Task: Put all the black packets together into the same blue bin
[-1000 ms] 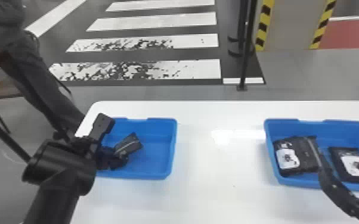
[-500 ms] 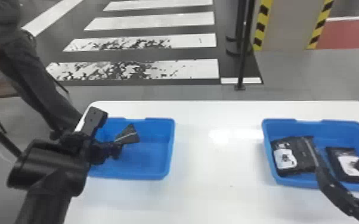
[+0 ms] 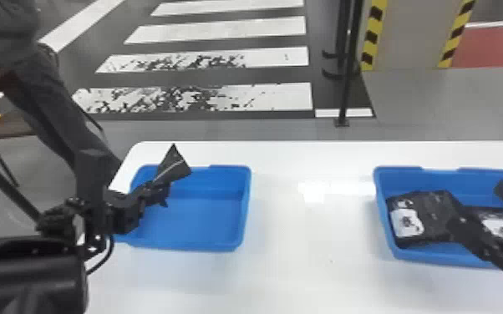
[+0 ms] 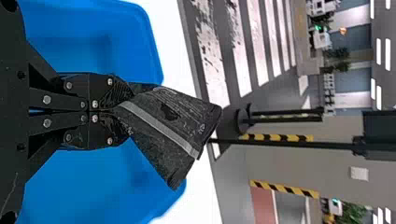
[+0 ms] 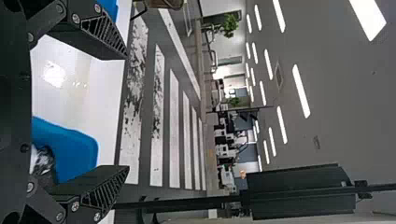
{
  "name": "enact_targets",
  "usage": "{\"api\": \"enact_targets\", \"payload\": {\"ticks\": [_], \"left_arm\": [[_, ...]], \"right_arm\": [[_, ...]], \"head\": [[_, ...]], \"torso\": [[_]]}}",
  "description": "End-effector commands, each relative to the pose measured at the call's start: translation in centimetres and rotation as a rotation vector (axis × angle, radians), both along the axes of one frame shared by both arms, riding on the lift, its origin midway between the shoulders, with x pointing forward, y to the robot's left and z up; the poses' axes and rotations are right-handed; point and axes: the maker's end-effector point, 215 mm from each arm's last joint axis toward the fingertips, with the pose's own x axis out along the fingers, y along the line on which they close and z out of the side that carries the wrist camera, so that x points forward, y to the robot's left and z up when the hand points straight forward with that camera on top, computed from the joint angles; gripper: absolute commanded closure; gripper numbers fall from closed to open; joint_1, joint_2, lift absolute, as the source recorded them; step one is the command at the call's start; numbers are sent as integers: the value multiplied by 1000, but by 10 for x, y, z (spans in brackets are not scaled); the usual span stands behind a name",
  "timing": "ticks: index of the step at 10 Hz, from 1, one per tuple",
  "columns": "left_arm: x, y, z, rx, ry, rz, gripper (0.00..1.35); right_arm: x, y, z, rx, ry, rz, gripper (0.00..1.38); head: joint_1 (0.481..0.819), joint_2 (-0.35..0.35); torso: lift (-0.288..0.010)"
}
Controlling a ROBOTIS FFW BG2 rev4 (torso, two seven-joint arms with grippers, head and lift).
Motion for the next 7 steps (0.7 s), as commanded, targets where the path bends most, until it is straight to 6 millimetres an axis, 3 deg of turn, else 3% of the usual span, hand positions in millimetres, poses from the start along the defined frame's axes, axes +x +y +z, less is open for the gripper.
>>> {"api": "enact_targets", "payload": {"ticks": [1,4,5,7], "left_arm": [[1,-52,12,-46,-43,-94,1216],[-8,-155,27,-183,-96,-239,1216],[-12,-188,29,-219,-91,-291,1216],[-23,-234,31,-280,-77,-367,1216]], "right_arm": [[19,32,17,68,-30,69,194],[42,100,46,166,-72,215,194],[44,120,46,197,-63,257,194],[39,160,37,225,-24,345,194]], "head": [[695,143],[695,95],[695,86],[695,56]], "torso": [[-110],[-110],[-110],[-110]]}}
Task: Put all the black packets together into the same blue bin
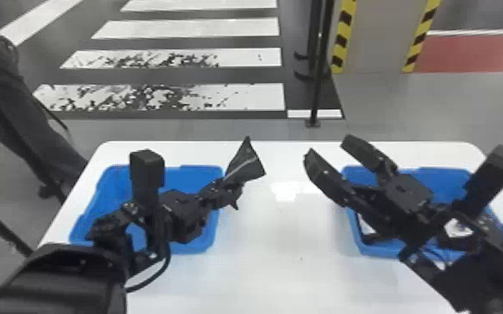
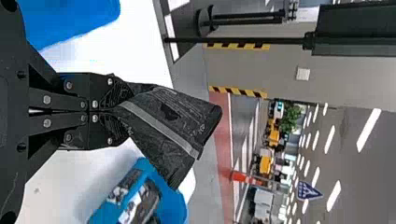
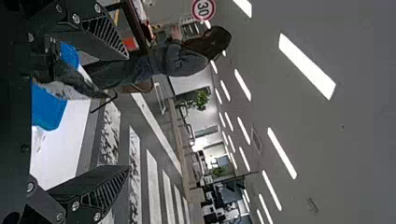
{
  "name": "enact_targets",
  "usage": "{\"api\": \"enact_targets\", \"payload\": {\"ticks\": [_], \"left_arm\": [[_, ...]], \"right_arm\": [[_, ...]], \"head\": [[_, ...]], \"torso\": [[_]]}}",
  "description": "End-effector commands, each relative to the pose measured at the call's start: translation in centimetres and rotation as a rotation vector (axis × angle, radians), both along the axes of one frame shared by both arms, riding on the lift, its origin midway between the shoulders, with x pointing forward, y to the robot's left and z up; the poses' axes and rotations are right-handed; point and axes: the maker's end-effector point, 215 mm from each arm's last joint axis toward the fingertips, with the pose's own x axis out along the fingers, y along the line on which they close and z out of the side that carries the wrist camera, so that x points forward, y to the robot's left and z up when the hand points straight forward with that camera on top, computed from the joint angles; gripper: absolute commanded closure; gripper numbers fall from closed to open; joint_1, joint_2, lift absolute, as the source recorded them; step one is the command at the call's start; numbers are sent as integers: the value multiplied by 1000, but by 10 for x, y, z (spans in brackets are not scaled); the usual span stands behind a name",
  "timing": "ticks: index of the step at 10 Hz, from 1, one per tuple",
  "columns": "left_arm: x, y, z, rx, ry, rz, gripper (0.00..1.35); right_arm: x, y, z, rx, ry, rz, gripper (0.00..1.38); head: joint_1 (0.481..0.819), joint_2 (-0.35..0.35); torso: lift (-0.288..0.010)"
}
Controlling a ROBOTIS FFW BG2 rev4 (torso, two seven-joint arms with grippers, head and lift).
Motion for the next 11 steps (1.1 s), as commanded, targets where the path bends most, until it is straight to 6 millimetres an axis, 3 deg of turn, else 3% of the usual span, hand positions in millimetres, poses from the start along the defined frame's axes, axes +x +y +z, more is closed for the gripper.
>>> {"api": "enact_targets", "payload": {"ticks": [1,2,5,9,11], "left_arm": [[-9,-34,5,-40,-1,-62,1216],[-12,-52,16,-59,-17,-100,1216],[-16,-55,30,-68,-43,-108,1216],[-24,-76,48,-89,-72,-153,1216],[-29,-84,46,-90,-62,-170,1216]], "right_arm": [[-1,23,-7,4,17,49,191],[2,25,-10,-1,20,53,190],[11,22,-12,-20,16,43,194],[26,22,-23,-38,18,34,196],[30,24,-29,-36,28,37,348]], "head": [[695,50],[695,43],[695,15],[695,-3],[695,-13]], "torso": [[-110],[-110],[-110],[-110],[-110]]}}
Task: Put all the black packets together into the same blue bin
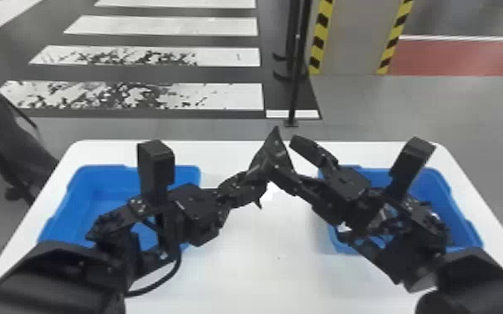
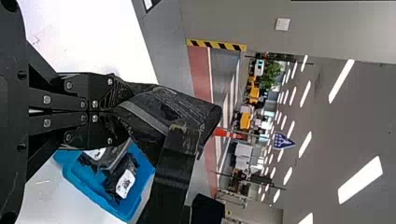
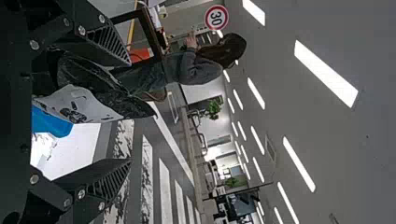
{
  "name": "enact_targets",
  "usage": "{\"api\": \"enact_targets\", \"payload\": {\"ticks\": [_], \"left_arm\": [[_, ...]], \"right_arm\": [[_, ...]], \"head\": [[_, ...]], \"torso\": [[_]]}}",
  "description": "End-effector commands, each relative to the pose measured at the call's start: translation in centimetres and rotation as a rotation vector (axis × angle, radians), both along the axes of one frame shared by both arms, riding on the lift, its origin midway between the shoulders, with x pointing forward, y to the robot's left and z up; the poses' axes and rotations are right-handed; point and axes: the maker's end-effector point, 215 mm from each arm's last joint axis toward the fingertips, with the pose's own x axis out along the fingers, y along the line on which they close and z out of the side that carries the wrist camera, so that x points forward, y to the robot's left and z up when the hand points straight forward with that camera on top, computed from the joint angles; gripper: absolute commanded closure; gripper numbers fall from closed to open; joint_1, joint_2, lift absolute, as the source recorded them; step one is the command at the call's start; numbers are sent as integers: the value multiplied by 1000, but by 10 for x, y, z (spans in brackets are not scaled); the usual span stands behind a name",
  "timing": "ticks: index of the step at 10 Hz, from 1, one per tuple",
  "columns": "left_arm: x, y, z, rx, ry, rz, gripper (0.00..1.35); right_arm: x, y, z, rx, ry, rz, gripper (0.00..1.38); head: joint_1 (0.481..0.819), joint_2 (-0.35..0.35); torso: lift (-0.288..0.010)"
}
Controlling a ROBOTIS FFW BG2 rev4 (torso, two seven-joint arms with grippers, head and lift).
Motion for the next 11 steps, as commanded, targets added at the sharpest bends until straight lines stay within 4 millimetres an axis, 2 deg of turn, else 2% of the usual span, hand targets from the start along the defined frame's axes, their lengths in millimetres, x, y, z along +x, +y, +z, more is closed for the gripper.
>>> {"api": "enact_targets", "payload": {"ticks": [1,2,3,5,8,9,10,11], "left_arm": [[-3,-6,-2,2,7,-13,1216],[-2,-7,0,2,5,-15,1216],[-2,-6,0,1,2,-13,1216],[-2,-4,0,2,-1,-9,1216],[0,-3,6,-8,-19,-5,1190],[1,-2,8,-10,-32,-1,1047],[0,0,10,-14,-39,0,719],[1,2,12,-17,-51,5,298]], "right_arm": [[-1,6,-1,-12,5,14,570],[-2,11,-2,-19,16,26,957],[-4,13,-3,-24,30,29,1107],[-9,18,-7,-41,50,41,1130],[-10,19,-3,-37,41,37,1131],[-10,18,0,-34,32,35,1131],[-9,17,5,-25,15,28,1131],[-5,11,15,-18,-16,12,1131]], "head": [[695,-17],[695,-19],[695,-17],[695,-10],[695,0],[695,0],[695,1],[695,1]], "torso": [[-110],[-110],[-110],[-110],[-110],[-110],[-110],[-110]]}}
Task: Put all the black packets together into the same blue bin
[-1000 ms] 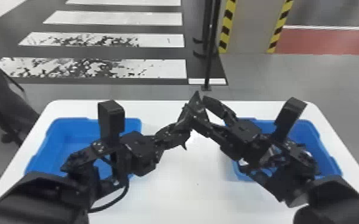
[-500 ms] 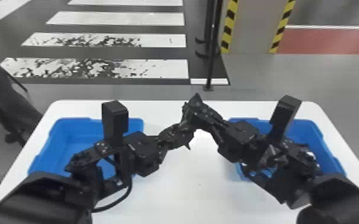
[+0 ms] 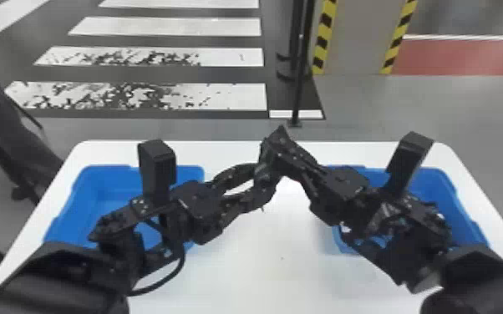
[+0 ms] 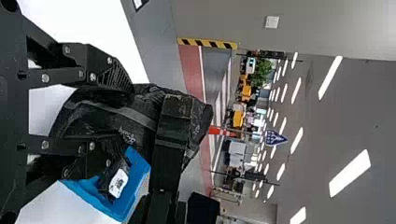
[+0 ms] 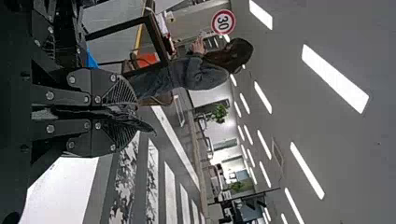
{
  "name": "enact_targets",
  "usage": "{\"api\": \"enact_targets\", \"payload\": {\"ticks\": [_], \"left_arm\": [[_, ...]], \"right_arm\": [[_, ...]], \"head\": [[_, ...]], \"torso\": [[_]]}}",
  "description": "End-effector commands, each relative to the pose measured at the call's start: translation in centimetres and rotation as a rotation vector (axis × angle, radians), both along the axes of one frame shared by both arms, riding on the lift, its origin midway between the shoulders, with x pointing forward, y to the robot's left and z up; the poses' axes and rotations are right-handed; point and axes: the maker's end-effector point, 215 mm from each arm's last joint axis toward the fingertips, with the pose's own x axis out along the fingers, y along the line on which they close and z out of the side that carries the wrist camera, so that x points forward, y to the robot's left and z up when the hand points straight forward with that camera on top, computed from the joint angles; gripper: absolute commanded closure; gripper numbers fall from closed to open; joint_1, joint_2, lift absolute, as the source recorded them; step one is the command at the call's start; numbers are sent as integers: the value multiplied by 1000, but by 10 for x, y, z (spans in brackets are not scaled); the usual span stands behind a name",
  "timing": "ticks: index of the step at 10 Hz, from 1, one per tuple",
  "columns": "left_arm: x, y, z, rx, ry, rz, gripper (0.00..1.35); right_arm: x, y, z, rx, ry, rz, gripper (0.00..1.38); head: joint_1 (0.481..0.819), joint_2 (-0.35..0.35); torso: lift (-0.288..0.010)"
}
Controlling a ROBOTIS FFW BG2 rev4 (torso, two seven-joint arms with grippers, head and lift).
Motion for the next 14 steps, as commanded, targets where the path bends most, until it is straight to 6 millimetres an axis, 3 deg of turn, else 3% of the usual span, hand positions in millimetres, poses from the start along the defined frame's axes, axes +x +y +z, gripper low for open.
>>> {"api": "enact_targets", "payload": {"ticks": [1,2,4,7,8,12,13,14], "left_arm": [[0,2,0,1,-6,5,87],[1,6,-3,6,-2,13,121],[3,16,-12,0,9,34,134],[2,25,-13,-15,7,62,134],[3,32,-14,-22,4,81,134],[1,60,-18,-58,-1,164,137],[2,64,-17,-60,-9,174,137],[2,68,-15,-67,-21,187,137]], "right_arm": [[6,-13,16,7,-43,-34,1131],[15,-31,25,1,-70,-73,1131],[35,-94,34,-53,-114,-206,1131],[57,-203,-1,-190,-81,-408,1131],[59,-217,-18,-213,-48,-423,1131],[53,-296,-41,-380,-35,-566,1088],[48,-318,-49,-408,-19,-610,872],[42,-330,-56,-417,-3,-630,417]], "head": [[695,0],[695,-8],[695,-32],[695,-141],[695,-173],[695,-229],[695,-245],[695,-265]], "torso": [[-110],[-110],[-110],[-110],[-110],[-110],[-110],[-110]]}}
